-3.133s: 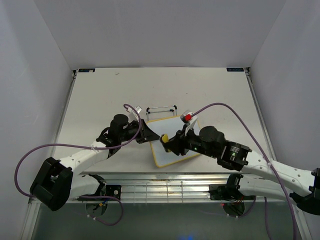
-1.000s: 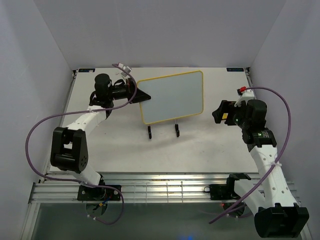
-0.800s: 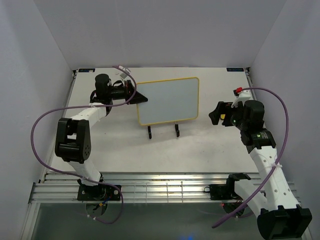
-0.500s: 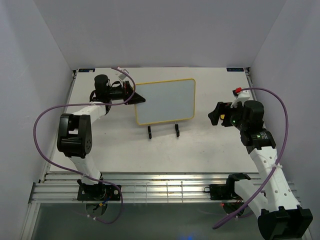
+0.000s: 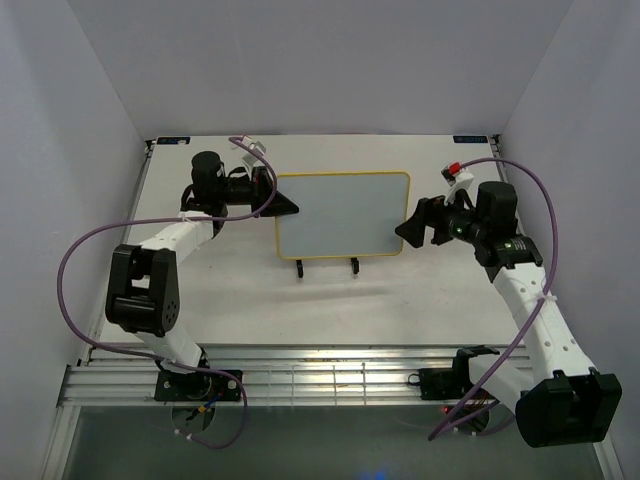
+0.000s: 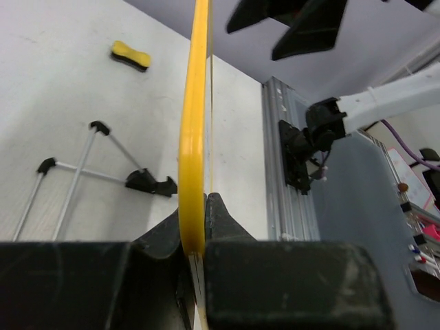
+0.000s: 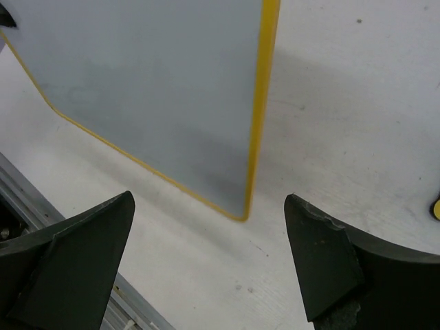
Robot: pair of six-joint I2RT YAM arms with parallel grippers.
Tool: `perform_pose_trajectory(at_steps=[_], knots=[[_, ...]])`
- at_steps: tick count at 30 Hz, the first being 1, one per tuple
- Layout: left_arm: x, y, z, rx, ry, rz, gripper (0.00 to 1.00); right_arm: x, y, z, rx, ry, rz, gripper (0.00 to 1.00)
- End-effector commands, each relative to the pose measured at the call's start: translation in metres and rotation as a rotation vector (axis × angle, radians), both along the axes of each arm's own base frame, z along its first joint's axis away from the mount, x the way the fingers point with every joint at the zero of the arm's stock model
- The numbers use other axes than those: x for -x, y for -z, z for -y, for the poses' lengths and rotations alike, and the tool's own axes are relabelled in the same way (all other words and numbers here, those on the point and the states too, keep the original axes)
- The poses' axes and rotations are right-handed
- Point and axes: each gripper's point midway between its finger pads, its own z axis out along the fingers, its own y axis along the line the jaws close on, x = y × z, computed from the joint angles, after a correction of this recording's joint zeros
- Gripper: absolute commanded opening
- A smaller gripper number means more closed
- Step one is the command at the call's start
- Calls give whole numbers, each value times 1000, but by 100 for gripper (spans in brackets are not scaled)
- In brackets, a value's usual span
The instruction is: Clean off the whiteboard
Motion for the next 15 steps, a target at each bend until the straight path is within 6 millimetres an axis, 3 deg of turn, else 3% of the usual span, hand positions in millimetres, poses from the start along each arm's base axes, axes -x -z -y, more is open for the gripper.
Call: perform_pose_trajectory(at_steps=[1,3,8,12,15], knots=[[38,-40,3,30,125,116,0,-5,-56,-12,-28,-117,156,96],[48,-44,2,32,162,123,0,-9,-71,-7,-21,-111,190,98],[63,-54,1,36,227,144,0,-16,-76,7,21,-70,188,98],[71,-63,0,37,264,165,0,4,-81,-13,-54,-227,193,97],[77,-69,3,39,285,185,0,33,-85,-36,-174,-443,178,88]])
